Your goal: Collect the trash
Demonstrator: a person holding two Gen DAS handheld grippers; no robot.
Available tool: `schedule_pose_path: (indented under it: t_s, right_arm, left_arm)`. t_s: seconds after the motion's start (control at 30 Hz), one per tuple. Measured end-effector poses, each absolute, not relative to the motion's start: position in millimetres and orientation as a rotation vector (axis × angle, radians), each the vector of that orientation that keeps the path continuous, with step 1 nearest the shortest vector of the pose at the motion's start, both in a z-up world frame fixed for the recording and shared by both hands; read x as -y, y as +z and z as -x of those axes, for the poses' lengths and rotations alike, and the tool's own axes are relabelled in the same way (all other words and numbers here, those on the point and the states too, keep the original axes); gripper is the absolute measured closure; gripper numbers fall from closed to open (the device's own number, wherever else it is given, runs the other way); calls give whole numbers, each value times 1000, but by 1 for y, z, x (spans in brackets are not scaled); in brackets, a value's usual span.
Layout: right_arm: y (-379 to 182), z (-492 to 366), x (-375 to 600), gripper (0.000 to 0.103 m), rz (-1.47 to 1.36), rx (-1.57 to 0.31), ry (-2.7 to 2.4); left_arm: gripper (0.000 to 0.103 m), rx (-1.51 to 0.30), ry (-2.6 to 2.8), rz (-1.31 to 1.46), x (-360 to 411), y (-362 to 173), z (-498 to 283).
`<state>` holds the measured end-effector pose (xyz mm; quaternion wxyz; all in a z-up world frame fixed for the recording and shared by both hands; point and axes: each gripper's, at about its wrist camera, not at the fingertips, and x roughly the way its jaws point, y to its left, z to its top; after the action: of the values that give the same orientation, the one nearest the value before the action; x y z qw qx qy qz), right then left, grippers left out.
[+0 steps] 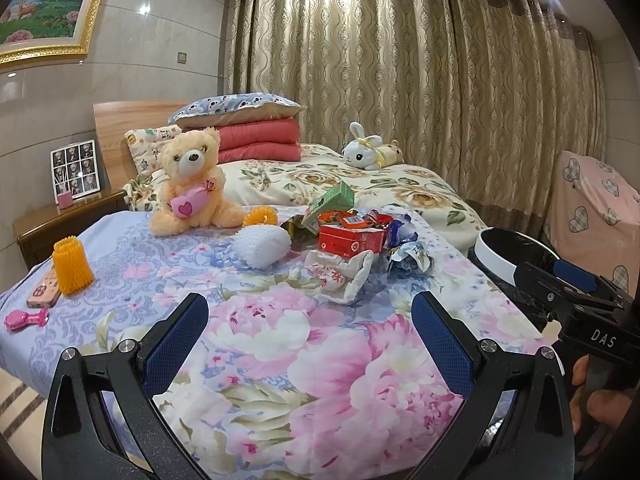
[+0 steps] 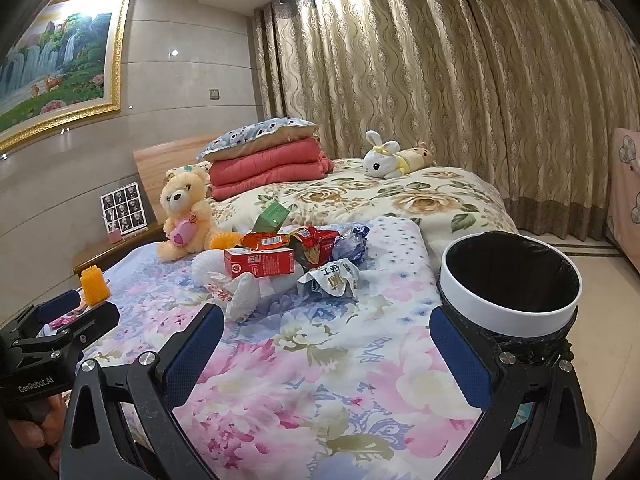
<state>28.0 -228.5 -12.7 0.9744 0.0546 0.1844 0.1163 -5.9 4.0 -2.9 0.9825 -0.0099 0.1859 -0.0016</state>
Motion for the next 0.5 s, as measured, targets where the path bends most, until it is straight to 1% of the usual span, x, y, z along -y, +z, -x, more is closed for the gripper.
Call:
schedule_pose_path:
  t_s: [0.5]
  right_arm:
    - [-14, -28, 227, 0, -117, -375, 239]
  left_arm:
    - [0, -374, -5, 20, -6, -4, 6]
